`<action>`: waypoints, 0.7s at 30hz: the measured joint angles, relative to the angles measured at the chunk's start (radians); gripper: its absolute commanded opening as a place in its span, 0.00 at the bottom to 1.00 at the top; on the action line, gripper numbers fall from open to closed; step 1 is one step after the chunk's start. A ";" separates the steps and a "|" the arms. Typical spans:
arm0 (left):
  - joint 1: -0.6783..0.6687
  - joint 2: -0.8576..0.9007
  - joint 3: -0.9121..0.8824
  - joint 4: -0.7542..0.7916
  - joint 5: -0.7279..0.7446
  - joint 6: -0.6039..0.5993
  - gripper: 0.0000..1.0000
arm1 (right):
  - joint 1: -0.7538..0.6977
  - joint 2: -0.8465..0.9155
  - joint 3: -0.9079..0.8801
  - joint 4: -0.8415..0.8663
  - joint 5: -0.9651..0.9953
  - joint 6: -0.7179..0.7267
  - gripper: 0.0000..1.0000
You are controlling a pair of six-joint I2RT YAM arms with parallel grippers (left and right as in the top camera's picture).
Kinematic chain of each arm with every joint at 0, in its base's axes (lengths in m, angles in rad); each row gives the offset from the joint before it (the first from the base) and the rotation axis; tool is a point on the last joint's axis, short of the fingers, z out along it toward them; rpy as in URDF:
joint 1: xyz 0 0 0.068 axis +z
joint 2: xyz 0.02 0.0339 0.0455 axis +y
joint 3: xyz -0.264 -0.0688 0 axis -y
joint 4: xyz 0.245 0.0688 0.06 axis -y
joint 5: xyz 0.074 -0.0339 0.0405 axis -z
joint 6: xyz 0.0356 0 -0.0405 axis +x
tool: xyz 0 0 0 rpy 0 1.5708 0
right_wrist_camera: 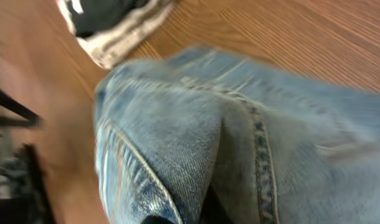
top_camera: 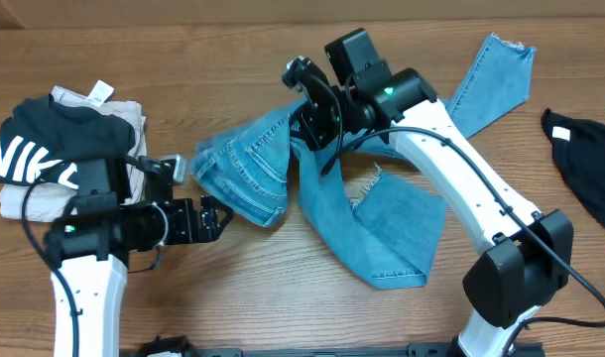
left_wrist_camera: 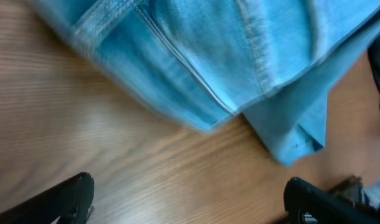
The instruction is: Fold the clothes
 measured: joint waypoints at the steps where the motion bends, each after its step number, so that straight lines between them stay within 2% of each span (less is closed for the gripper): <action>1: -0.013 0.000 -0.032 0.037 0.010 0.003 1.00 | -0.002 0.001 0.021 0.001 -0.025 0.020 0.04; 5: -0.037 0.005 -0.131 0.140 0.074 0.011 1.00 | -0.005 0.001 0.084 0.009 -0.095 0.077 0.04; 10: -0.037 0.007 -0.164 0.267 0.174 0.002 1.00 | -0.005 0.001 0.098 0.068 -0.129 0.172 0.04; 21: -0.057 0.036 -0.176 0.475 0.212 -0.063 0.99 | -0.004 0.001 0.098 0.180 -0.241 0.317 0.04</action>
